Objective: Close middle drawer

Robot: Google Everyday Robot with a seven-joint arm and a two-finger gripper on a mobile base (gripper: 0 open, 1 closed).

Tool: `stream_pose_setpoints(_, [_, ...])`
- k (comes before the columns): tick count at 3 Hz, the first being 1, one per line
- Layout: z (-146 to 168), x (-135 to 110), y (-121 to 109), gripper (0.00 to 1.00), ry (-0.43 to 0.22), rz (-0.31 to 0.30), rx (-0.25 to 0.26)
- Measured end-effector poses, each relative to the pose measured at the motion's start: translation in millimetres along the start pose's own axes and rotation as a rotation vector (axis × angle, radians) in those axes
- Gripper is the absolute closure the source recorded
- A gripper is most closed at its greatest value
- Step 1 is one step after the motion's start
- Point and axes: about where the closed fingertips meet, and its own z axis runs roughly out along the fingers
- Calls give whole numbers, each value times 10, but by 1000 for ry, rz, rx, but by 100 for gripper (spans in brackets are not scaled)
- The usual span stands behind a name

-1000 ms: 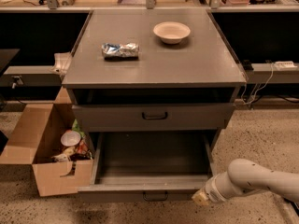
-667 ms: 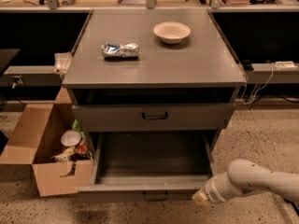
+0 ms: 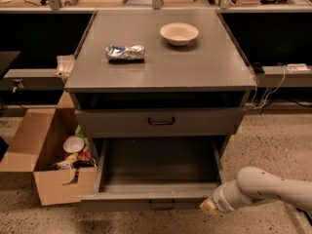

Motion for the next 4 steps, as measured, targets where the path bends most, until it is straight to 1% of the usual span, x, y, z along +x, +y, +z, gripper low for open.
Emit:
stream_pose_setpoints(1, [-100, -13, 208, 100, -37, -32, 1])
stream_pose_setpoints(2, [-295, -11, 495, 100, -83, -96, 0])
stream_pose_setpoints(3, [-311, 16, 568, 100, -92, -117, -23])
stream_pose_setpoints(4, [-125, 82, 434, 100, -82, -82, -28])
